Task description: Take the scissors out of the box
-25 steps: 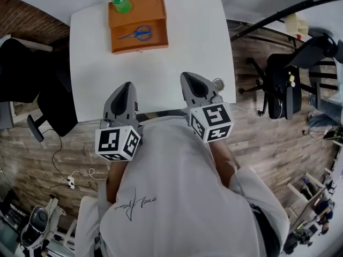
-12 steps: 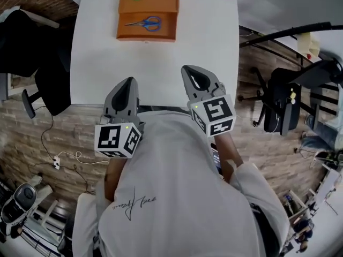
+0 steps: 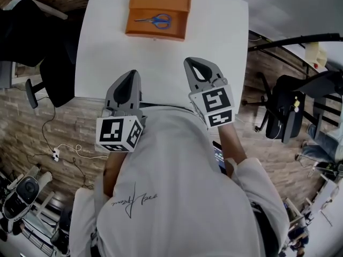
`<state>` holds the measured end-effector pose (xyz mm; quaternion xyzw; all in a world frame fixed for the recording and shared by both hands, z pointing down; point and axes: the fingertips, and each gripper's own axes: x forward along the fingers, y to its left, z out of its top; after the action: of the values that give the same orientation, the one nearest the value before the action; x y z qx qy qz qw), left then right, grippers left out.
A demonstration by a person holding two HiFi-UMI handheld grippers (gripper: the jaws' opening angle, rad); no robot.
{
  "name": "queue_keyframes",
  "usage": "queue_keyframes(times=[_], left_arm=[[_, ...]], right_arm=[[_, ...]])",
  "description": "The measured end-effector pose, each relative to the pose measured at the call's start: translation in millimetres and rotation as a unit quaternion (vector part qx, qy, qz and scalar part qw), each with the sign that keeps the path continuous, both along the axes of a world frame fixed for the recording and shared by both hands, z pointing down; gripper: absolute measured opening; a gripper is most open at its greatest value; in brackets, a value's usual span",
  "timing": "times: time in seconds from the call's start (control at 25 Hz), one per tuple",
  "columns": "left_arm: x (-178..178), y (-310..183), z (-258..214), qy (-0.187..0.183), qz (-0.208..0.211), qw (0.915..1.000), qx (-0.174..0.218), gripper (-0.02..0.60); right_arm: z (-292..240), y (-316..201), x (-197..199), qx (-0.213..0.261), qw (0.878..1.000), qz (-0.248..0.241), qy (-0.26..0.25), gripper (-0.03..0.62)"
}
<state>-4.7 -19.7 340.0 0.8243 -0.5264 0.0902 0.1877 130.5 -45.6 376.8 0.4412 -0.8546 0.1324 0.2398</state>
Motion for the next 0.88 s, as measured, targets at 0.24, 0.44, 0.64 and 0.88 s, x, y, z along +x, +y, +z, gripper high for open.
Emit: queue_keyframes(times=[0.24,0.44,0.64,0.88], left_arm=[[-2.6,-8.6,5.9,0.005,0.001,0.9999,-0.01,0.008],[-4.5,-11.3,14.7,0.015,-0.002,0.9997,-0.021,0.008],[-4.8,-15.5,22.1,0.022,-0.008,0.9993,-0.03,0.008],[-5.9,-24.0,24.2,0.021,-0.004,0.9992,-0.035,0.008]], right_arm=[[1.5,-20.1,-6.1,-0.001,1.0,-0.016,0.0,0.011],[7.7,-41.6,-6.2,-0.001,0.999,-0.031,0.026,0.011],[17.8,-58.3,-3.6,-0.01,0.998,-0.043,0.044,0.011],[32.4,-74.2,-11.4,-0.026,0.995,-0.069,0.061,0.012]])
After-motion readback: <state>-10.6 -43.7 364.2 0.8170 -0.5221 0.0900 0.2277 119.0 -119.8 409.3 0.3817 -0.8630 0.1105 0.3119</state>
